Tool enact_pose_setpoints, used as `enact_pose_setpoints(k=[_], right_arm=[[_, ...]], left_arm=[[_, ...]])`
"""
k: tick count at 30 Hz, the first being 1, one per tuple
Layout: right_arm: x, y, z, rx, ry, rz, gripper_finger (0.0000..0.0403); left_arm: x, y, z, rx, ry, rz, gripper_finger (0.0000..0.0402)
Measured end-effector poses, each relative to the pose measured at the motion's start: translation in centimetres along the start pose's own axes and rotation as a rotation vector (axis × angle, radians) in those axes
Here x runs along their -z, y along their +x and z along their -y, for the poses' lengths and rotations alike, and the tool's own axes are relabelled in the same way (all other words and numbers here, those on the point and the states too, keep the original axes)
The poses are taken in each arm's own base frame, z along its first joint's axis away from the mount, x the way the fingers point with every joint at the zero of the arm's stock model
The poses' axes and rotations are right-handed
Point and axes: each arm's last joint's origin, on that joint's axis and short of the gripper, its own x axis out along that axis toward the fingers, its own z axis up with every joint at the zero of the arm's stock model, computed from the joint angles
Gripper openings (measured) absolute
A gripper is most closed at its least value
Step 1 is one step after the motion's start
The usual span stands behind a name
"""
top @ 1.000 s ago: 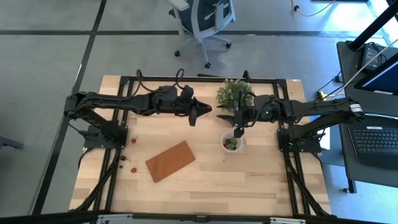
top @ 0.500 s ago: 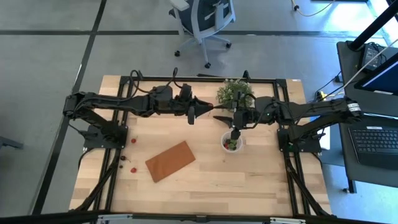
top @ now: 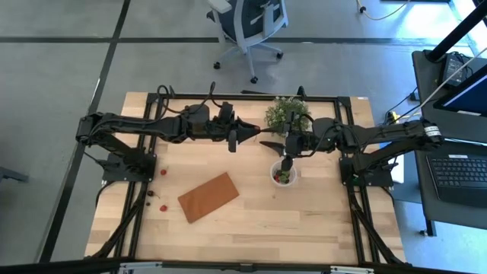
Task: Pick and placing Produce into tupperware
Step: Put the red cherry into the transparent bin
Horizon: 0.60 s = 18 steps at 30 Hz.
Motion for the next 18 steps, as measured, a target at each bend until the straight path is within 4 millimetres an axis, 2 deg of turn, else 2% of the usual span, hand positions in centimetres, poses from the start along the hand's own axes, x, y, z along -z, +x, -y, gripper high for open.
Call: enact_pose_setpoints(k=[18], right_arm=[[-0.4, -0.3, -1.1, 0.056, -0.016, -0.074, 0.0171]], left_arm=[[-0.5, 0.1, -0.8, -0.019, 0.013, 0.004, 0.0089]])
